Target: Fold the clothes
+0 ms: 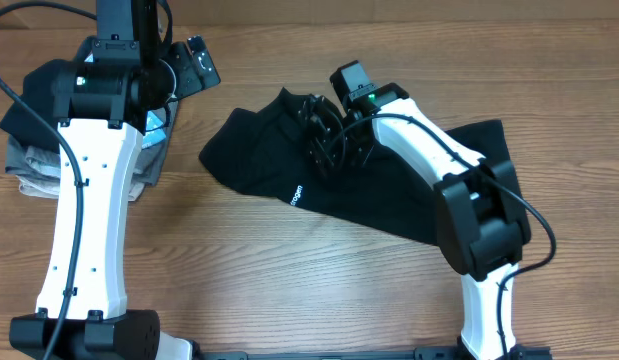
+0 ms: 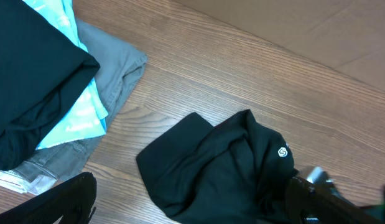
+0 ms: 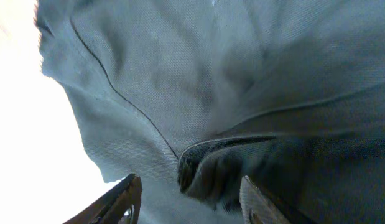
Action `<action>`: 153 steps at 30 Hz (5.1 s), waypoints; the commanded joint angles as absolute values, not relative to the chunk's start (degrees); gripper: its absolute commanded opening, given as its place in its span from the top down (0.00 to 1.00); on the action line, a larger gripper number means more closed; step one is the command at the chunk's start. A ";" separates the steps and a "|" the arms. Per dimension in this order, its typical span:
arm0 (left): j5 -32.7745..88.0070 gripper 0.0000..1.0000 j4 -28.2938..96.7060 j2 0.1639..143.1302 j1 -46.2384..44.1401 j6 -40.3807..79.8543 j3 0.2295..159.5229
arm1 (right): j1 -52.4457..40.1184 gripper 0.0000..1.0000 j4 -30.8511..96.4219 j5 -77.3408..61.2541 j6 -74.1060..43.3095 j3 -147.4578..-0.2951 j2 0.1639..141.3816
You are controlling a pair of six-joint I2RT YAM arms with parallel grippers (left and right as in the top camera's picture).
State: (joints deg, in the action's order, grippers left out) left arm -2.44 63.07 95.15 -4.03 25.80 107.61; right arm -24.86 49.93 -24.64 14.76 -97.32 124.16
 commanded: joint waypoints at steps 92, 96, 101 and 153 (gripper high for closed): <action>-3.40 0.00 63.05 95.48 -4.10 25.76 107.63 | -31.83 0.96 28.47 -24.10 -34.41 -97.58 123.20; -3.40 0.00 63.05 95.48 -4.10 25.76 107.63 | -34.09 0.96 29.52 -24.80 -34.22 -97.58 122.32; -3.42 0.00 63.05 95.48 -4.10 25.76 107.63 | -35.77 0.96 31.40 -25.80 -34.22 -97.58 120.99; -3.40 0.00 63.05 95.48 -4.10 25.76 107.63 | -39.55 0.36 44.45 -15.86 -29.43 -99.37 119.52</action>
State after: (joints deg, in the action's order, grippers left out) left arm -2.44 63.07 95.15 -4.03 25.80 107.61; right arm -41.76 42.02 -17.56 -31.57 -97.38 123.07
